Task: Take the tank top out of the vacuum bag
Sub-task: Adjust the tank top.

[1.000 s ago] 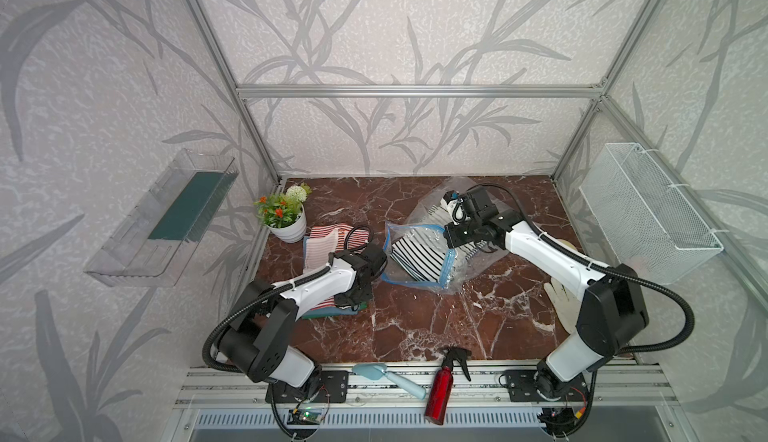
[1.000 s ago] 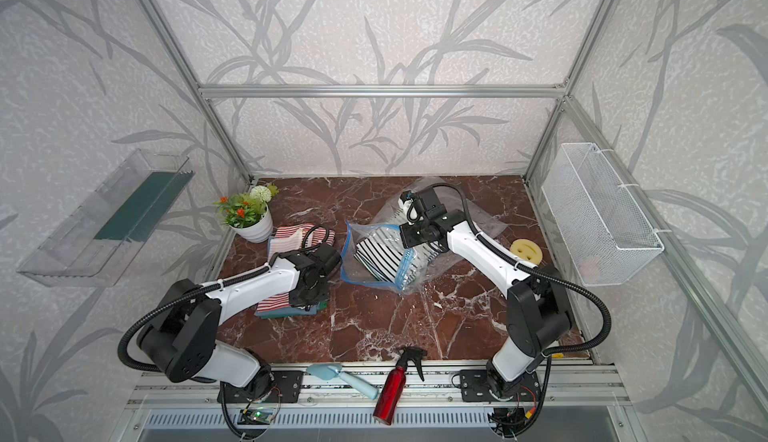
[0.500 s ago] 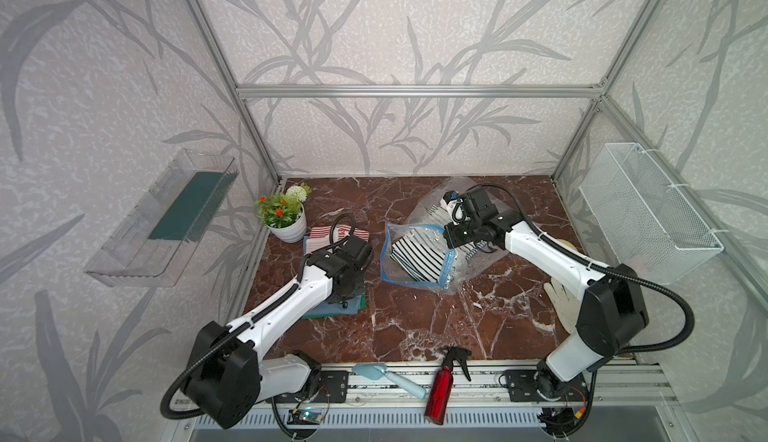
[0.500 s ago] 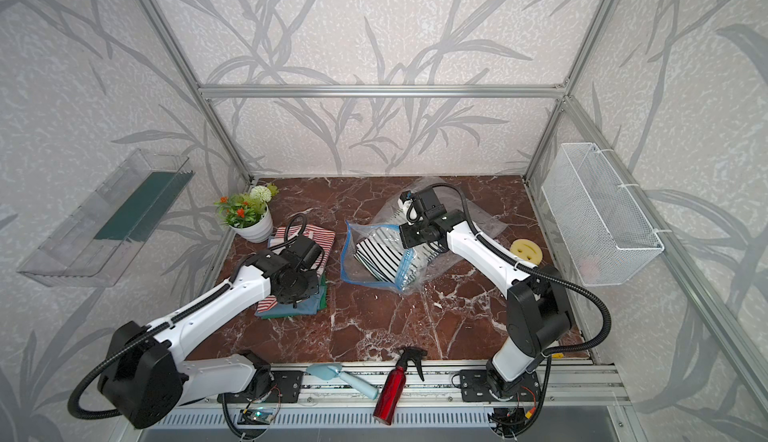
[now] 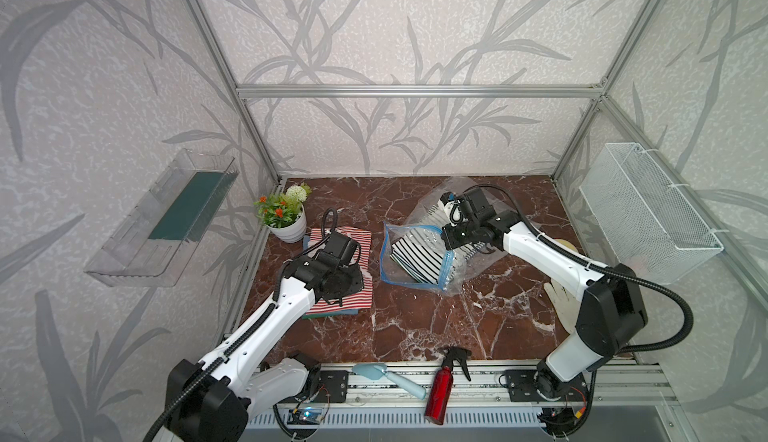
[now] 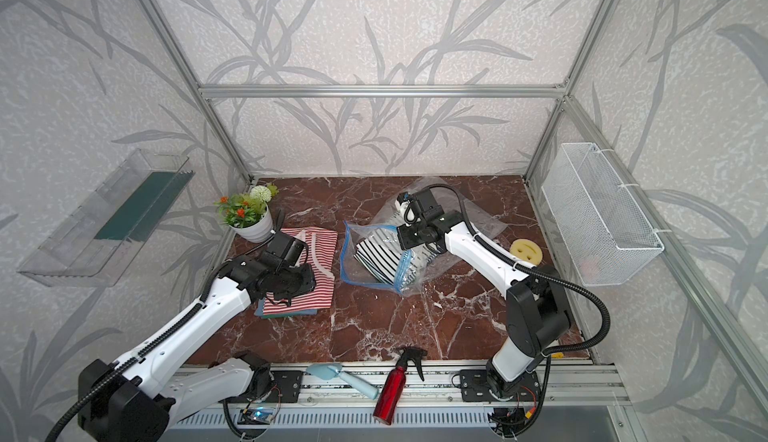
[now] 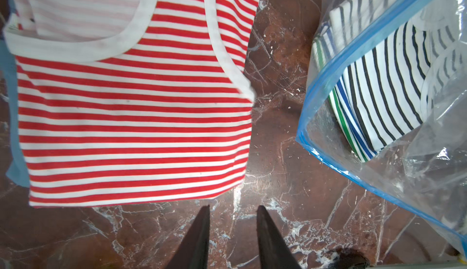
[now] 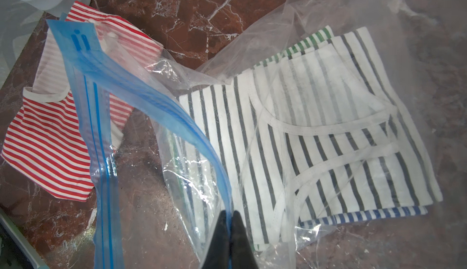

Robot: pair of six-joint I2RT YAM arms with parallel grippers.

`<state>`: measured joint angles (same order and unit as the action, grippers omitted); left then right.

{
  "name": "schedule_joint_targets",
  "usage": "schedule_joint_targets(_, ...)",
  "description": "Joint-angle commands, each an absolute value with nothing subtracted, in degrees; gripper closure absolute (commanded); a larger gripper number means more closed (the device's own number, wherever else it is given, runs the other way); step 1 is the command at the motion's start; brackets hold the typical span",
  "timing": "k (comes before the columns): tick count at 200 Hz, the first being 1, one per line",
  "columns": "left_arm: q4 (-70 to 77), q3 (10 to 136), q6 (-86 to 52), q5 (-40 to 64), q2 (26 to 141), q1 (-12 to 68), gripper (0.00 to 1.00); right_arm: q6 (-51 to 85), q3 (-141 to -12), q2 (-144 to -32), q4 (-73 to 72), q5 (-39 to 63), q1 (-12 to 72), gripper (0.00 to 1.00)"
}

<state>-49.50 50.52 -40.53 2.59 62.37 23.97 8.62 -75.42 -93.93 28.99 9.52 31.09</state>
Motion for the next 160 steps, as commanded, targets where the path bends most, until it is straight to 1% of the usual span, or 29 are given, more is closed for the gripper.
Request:
schedule_joint_targets(1,-51.4,50.9,-41.2,-5.5,61.2,20.9,0.66,8.8,-76.5,-94.6,30.3,9.5,31.3,1.00)
schedule_joint_targets(20,-52.2,50.7,-43.2,-11.4,63.5,14.7,0.66,8.8,-76.6,-94.9,30.0,9.8,31.3,1.00)
schedule_joint_targets(38,-50.9,49.7,-44.1,-11.0,66.4,8.2,0.67,8.8,-76.9,-95.2,30.5,10.2,31.3,1.00)
schedule_joint_targets(53,-51.6,48.6,-45.6,-12.0,67.3,5.2,0.67,8.6,-76.7,-94.6,30.6,10.1,31.4,1.00)
schedule_joint_targets(75,-52.5,45.1,-48.5,-13.4,65.5,2.7,0.67,8.2,-75.9,-94.0,30.1,9.5,31.4,1.00)
schedule_joint_targets(94,-52.0,41.8,-49.4,-11.3,63.9,0.9,0.69,8.4,-75.8,-94.0,29.8,10.4,31.3,1.00)
schedule_joint_targets(135,-52.5,37.6,-50.7,-8.7,62.2,0.7,0.71,8.6,-75.2,-94.2,28.3,12.3,31.4,1.00)
schedule_joint_targets(160,-50.5,36.9,-50.1,-5.9,63.1,0.7,0.69,8.3,-75.2,-94.6,27.9,12.7,31.3,1.00)
